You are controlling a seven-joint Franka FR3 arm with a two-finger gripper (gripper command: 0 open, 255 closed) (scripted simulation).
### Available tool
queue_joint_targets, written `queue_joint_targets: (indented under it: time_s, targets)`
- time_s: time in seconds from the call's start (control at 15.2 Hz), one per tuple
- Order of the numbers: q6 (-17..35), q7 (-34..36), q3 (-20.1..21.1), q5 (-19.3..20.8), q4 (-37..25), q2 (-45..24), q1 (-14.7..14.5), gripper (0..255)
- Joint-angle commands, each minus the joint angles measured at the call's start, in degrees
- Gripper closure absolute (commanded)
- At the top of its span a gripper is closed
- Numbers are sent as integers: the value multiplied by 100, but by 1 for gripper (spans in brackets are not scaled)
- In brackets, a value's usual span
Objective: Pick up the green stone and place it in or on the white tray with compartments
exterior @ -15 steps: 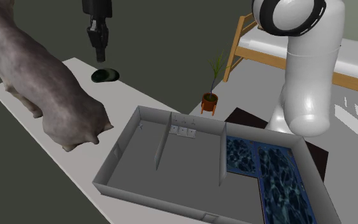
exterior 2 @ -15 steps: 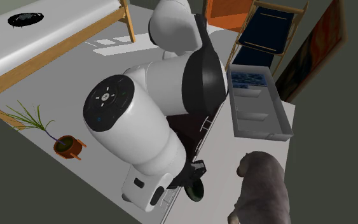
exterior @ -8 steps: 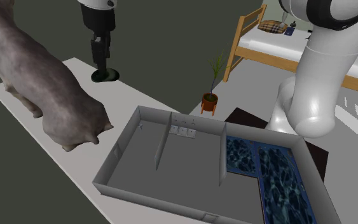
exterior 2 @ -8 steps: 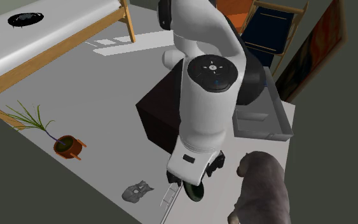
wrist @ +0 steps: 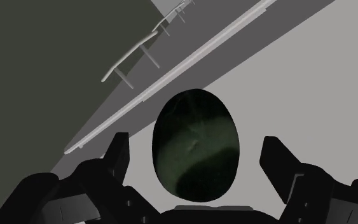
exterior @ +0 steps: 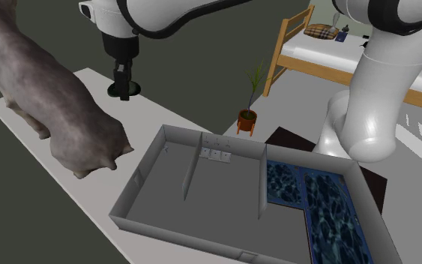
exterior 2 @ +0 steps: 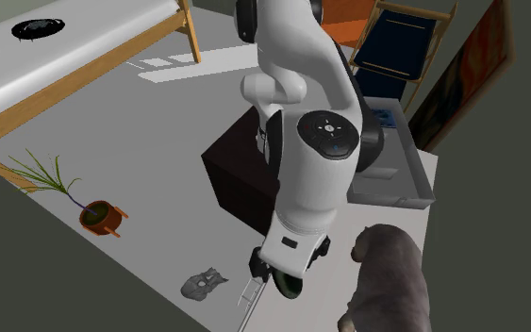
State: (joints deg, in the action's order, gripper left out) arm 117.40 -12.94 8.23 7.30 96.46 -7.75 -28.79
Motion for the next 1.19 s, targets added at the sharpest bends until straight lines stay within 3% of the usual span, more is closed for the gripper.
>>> queue_joint_targets:
  time_s: [0.0, 0.4, 0.46, 1.12]
  targets:
    - [35, 2, -2, 8, 6, -25, 1, 0]
    - [35, 2, -2, 8, 6, -24, 1, 0]
    - [35, 2, -2, 8, 6, -24, 1, 255]
    - [-40, -6, -1, 3, -65, -21, 0, 255]
